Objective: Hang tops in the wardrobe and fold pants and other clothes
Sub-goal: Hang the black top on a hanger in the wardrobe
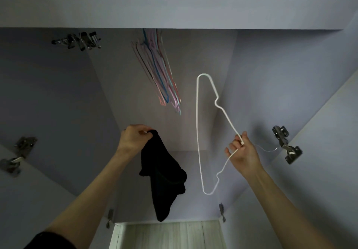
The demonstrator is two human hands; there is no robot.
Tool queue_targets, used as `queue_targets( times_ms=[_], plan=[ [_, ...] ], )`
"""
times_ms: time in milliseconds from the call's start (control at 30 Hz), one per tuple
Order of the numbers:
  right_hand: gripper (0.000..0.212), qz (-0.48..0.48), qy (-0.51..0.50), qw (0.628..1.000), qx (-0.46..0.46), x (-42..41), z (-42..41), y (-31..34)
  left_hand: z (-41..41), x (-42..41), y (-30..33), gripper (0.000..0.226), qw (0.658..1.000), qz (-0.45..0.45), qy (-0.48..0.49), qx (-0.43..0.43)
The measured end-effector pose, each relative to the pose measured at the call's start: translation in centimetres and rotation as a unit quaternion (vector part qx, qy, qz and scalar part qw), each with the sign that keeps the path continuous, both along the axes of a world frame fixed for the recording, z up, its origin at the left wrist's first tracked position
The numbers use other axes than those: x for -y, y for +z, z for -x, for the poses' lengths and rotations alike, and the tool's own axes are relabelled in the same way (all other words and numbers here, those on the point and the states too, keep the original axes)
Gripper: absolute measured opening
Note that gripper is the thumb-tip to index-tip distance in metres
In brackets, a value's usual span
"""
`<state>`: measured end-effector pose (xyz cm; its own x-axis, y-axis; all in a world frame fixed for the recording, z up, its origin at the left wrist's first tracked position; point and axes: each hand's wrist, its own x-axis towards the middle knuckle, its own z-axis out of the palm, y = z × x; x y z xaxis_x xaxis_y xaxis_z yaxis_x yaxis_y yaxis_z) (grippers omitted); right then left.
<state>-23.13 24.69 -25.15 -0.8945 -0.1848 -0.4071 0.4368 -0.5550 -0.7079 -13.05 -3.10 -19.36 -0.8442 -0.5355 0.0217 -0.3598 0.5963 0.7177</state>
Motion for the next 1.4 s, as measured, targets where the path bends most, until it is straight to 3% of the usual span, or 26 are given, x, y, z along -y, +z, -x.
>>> queue_targets(
  times_ms=[200,367,500,667,800,900,1033,1200,1300,1400],
  plan=[
    [0.05,0.106,0.008,0.993,-0.046,2.0,-0.7,2.3,1.0,-0.7,0.1,0.011,0.975,-0.212,0.058,0.022],
    [0.052,0.177,0.016,0.983,-0.05,3.3,-1.1,3.5,1.3,-1.2,1.4,0.016,0.974,-0.219,0.031,0.042],
    [0.055,0.178,0.031,0.982,-0.059,4.7,-1.5,3.6,1.0,-1.9,2.7,0.017,0.973,-0.227,-0.014,0.042],
    [0.051,0.073,0.057,0.994,-0.06,6.3,-2.3,2.4,0.6,-1.8,4.7,0.006,0.966,-0.256,-0.016,0.033],
    [0.053,-0.08,0.044,0.989,-0.117,6.2,-2.5,1.8,0.3,-0.3,5.8,0.005,0.962,-0.272,0.006,0.0],
    [0.049,-0.249,0.042,0.949,-0.188,5.5,-2.3,1.8,-0.3,1.3,5.7,0.01,0.959,-0.277,0.05,-0.017],
    [0.049,-0.384,0.059,0.895,-0.22,3.8,-1.4,2.4,-1.2,3.4,5.6,0.01,0.943,-0.313,0.105,-0.044],
    [0.047,-0.459,0.078,0.834,-0.294,4.5,-0.8,4.5,-1.6,2.3,6.1,0.005,0.977,-0.211,0.006,-0.037],
    [0.052,-0.482,0.092,0.811,-0.318,5.9,-0.3,6.6,-1.5,1.2,5.4,0.007,0.994,-0.095,-0.045,0.006],
    [0.051,-0.47,0.186,0.804,-0.314,6.5,0.0,8.7,-1.6,0.5,4.5,0.009,0.996,0.038,-0.07,0.042]
  ],
)
